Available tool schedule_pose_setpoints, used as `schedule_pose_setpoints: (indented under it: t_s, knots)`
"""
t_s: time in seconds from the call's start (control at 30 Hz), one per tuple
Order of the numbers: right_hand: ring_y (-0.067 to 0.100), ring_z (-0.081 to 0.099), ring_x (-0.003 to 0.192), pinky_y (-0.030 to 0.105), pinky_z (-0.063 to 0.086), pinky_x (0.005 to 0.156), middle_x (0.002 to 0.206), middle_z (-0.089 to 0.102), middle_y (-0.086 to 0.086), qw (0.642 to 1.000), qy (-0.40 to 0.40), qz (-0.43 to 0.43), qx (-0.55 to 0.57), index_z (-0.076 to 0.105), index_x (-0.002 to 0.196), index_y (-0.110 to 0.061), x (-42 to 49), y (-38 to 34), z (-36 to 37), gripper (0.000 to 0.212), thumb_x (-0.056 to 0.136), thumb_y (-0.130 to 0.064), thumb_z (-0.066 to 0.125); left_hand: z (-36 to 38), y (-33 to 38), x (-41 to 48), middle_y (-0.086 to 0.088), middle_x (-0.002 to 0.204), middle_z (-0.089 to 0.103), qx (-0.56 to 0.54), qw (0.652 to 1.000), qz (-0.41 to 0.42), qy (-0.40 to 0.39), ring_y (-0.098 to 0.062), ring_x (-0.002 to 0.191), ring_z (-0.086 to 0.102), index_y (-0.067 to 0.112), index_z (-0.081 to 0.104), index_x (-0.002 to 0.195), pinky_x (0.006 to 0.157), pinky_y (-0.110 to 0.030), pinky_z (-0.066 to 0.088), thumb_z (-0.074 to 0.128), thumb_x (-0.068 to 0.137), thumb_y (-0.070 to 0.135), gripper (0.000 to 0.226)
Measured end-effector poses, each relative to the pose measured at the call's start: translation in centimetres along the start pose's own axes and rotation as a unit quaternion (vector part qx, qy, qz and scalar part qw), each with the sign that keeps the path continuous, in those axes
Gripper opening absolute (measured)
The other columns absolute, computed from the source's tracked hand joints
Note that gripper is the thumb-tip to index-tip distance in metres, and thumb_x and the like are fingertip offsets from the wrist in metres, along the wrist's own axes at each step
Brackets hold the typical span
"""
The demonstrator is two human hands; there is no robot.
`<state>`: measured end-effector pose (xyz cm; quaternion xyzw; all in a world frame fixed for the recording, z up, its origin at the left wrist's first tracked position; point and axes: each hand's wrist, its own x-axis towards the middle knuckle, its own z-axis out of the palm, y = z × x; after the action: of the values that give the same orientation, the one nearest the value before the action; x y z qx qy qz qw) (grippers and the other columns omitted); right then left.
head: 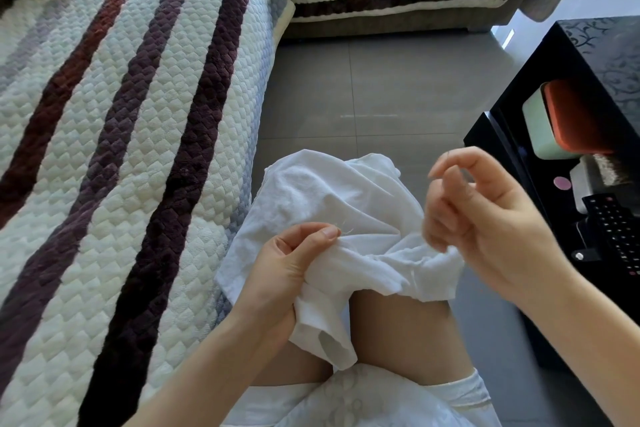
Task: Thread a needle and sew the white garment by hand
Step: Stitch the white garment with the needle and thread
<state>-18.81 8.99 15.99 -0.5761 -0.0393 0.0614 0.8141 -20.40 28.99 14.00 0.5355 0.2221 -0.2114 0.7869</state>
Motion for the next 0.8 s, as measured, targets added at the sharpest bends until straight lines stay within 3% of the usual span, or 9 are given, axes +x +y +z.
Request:
schedule_pose_setpoints:
  t_s: [0.07, 0.17, 0.3, 0.4, 0.5, 0.63, 0.8]
  knots:
    - [0.012, 0.026, 0.044, 0.021, 0.027, 0.044, 0.05, 0.032, -0.004, 0.998, 0.056, -0.006, -0.024, 0.06, 0.084, -0.018, 0.6, -0.4, -1.6, 0.014, 0.083, -0.031, 0.057, 0.1, 0.0, 0.0, 0.003, 0.066, 0.067, 0.008, 1.0, 0.028, 0.006, -0.01, 0.061, 0.062, 0.021, 0.073, 0.061, 0.058, -0.022, 0.053, 0.071, 0.062, 0.022, 0.002]
    - [0.01, 0.024, 0.049, 0.02, 0.024, 0.047, 0.054, 0.031, -0.01, 0.974, 0.119, -0.073, -0.178, 0.06, 0.087, -0.02, 1.5, -0.7, -2.9, 0.014, 0.097, -0.021, 0.051, 0.3, 0.0, -0.1, 0.004, 0.066, 0.066, 0.036, 0.996, 0.078, 0.003, -0.01, 0.063, 0.06, 0.024, 0.072, 0.063, 0.061, -0.023, 0.052, 0.07, 0.066, 0.026, 0.004]
    - [0.011, 0.038, 0.052, 0.019, 0.034, 0.051, 0.065, 0.051, -0.008, 0.913, 0.038, -0.145, -0.38, 0.055, 0.093, -0.024, 1.9, 0.7, -0.8, 0.015, 0.095, -0.022, 0.041, 0.3, 0.0, -0.4, 0.005, 0.07, 0.065, 0.128, 0.979, 0.156, -0.004, -0.012, 0.069, 0.058, 0.028, 0.071, 0.071, 0.069, -0.027, 0.049, 0.076, 0.074, 0.033, 0.008]
    - [0.006, 0.043, 0.055, 0.013, 0.033, 0.055, 0.064, 0.049, -0.017, 0.873, -0.029, -0.142, -0.466, 0.057, 0.091, -0.019, 2.3, 2.2, 1.0, 0.013, 0.094, -0.019, 0.044, 0.3, 0.1, -0.5, 0.006, 0.069, 0.063, 0.159, 0.967, 0.198, -0.009, -0.01, 0.069, 0.057, 0.03, 0.07, 0.073, 0.066, -0.023, 0.049, 0.067, 0.077, 0.034, 0.005]
    - [0.0, 0.043, 0.056, 0.012, 0.032, 0.055, 0.06, 0.042, -0.025, 0.859, -0.056, -0.141, -0.489, 0.06, 0.087, -0.011, 2.7, 3.0, 1.9, 0.015, 0.091, -0.017, 0.047, 0.2, 0.2, -0.6, 0.001, 0.069, 0.059, 0.171, 0.961, 0.216, -0.023, -0.015, 0.068, 0.054, 0.029, 0.068, 0.074, 0.064, -0.024, 0.047, 0.062, 0.077, 0.03, 0.007]
    - [-0.002, 0.044, 0.059, 0.019, 0.036, 0.058, 0.061, 0.045, -0.021, 0.856, -0.088, -0.115, -0.497, 0.062, 0.084, -0.014, 2.9, 4.1, 2.3, 0.018, 0.089, -0.023, 0.047, 0.1, 0.4, -0.7, -0.002, 0.066, 0.052, 0.171, 0.959, 0.223, -0.03, -0.018, 0.064, 0.046, 0.028, 0.066, 0.072, 0.058, -0.02, 0.042, 0.061, 0.078, 0.028, 0.008]
    - [0.0, 0.054, 0.069, 0.015, 0.04, 0.065, 0.069, 0.055, -0.025, 0.899, -0.132, -0.051, -0.414, 0.062, 0.085, -0.017, 2.8, 4.3, 2.1, 0.014, 0.09, -0.023, 0.05, 0.0, 0.6, -0.9, 0.009, 0.061, 0.056, 0.166, 0.96, 0.221, -0.04, -0.003, 0.057, 0.049, 0.03, 0.067, 0.071, 0.055, -0.013, 0.043, 0.059, 0.078, 0.027, 0.011]
